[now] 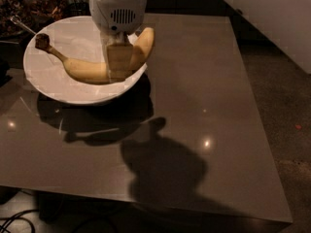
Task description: Pick banana from white bowl
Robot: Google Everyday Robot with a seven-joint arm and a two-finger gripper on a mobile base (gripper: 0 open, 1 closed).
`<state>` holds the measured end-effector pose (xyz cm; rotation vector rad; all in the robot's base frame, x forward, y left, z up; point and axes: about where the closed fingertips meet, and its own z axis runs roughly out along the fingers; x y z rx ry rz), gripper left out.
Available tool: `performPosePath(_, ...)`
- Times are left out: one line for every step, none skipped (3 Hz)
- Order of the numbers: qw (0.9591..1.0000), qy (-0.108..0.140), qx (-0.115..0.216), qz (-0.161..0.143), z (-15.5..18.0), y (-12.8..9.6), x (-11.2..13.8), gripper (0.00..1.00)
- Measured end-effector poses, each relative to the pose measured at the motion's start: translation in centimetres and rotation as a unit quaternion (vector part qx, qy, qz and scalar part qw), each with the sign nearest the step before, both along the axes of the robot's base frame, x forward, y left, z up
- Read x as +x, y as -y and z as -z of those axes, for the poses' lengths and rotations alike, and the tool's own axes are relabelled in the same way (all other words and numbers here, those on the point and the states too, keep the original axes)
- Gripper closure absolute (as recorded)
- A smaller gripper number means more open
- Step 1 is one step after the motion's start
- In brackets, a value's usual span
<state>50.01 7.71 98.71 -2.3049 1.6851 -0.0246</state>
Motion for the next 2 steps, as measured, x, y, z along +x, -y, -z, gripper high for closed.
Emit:
performPosePath(0.9998, -0.006, 0.009, -0.019, 0.3, 0.6, -1.5, 1.0)
performPosePath(0.9994, -0.012, 0.017, -0.028, 0.9, 1.6, -2.8, 1.0)
